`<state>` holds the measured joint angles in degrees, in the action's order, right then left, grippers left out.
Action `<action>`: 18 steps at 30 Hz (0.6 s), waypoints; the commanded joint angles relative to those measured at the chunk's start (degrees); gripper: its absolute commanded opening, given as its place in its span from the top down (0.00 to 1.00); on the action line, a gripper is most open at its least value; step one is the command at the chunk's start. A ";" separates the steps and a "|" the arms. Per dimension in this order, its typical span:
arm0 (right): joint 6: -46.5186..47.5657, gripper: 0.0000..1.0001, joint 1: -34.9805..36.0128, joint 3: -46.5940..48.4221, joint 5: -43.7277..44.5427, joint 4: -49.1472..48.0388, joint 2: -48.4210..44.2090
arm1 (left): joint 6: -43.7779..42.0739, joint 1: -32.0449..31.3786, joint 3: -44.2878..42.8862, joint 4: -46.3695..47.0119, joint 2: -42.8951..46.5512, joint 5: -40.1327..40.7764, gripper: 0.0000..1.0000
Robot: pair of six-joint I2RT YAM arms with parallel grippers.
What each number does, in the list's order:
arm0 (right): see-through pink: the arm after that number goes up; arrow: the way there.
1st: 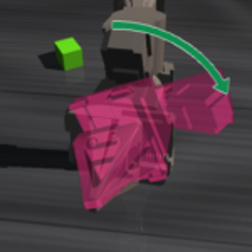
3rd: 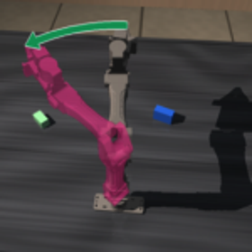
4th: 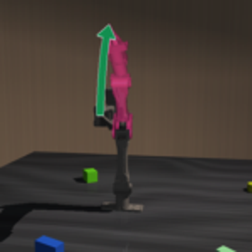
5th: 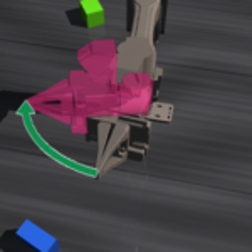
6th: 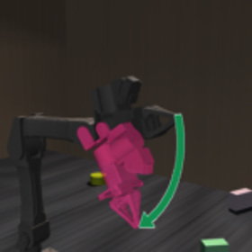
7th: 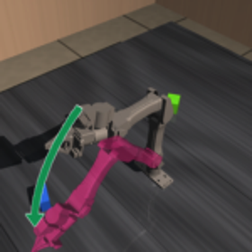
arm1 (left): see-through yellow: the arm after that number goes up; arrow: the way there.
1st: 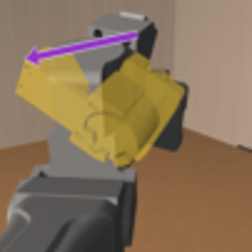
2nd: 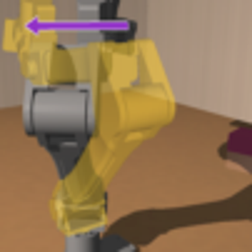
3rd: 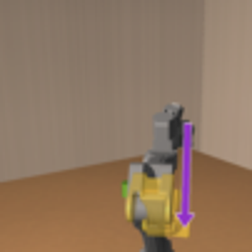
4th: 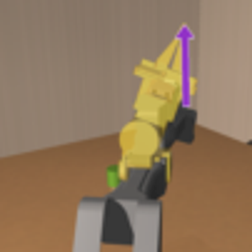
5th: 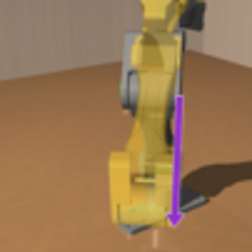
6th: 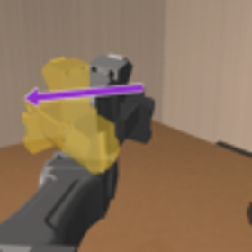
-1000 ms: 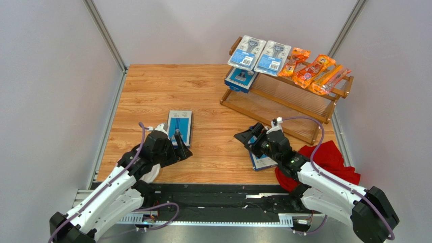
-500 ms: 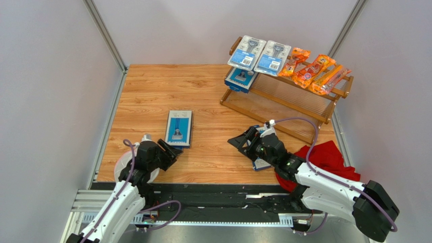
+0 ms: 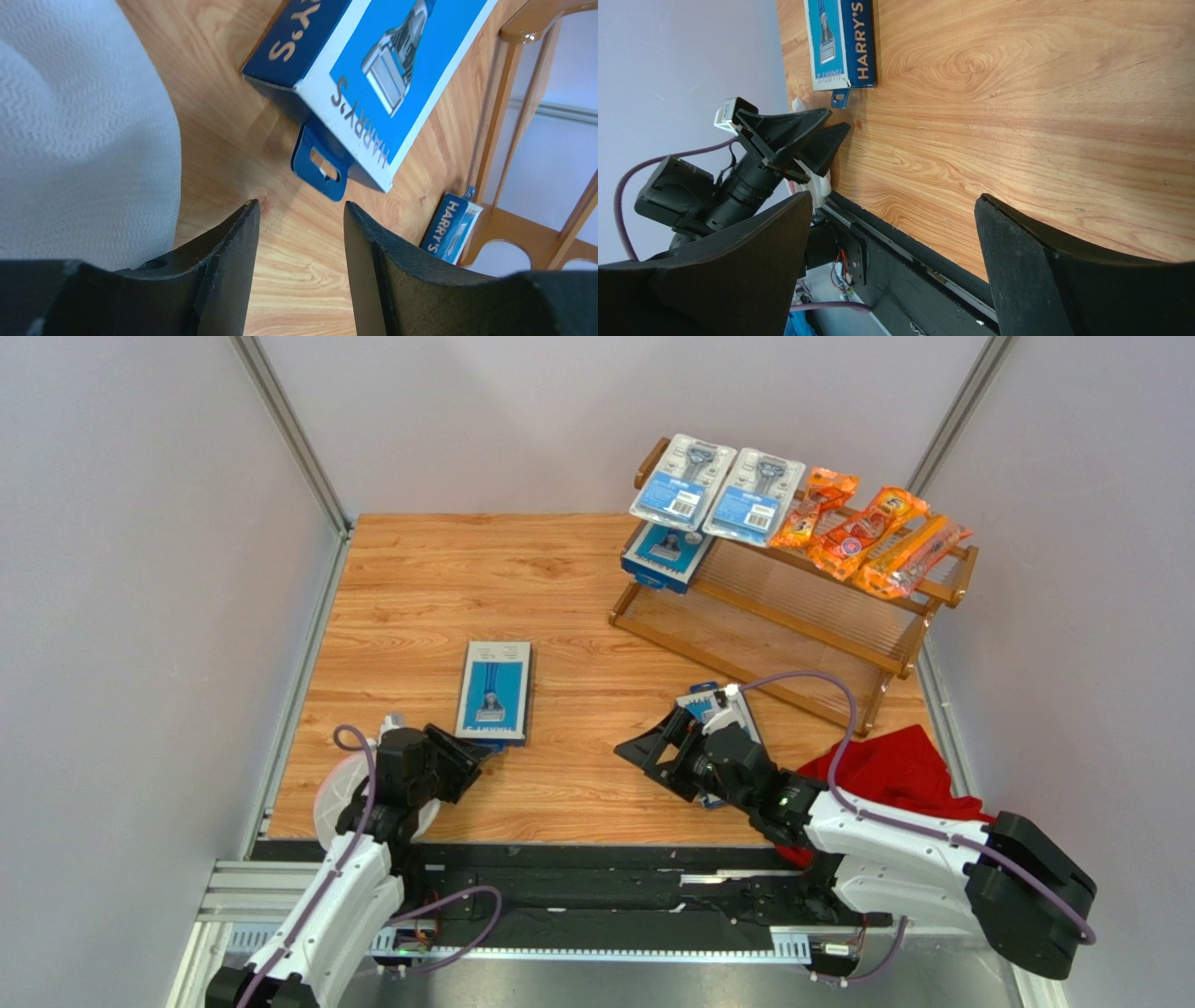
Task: Place and organize the shaving razors onto the shelf
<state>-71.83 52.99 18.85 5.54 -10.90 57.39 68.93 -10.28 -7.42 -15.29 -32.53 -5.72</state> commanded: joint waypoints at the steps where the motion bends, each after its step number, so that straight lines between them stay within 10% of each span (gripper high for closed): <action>1: -0.59 0.11 1.76 1.10 2.98 -4.30 1.85 | -0.37 1.58 -0.05 5.71 -1.92 0.35 0.45; 18: -1.20 0.11 5.54 1.71 3.78 -5.71 4.22 | -0.46 2.11 -2.42 12.56 -10.80 5.54 0.56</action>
<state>-72.38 57.54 18.90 7.01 -13.19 61.12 68.90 -8.64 -7.77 -5.89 -42.83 -3.01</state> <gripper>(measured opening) 0.895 0.452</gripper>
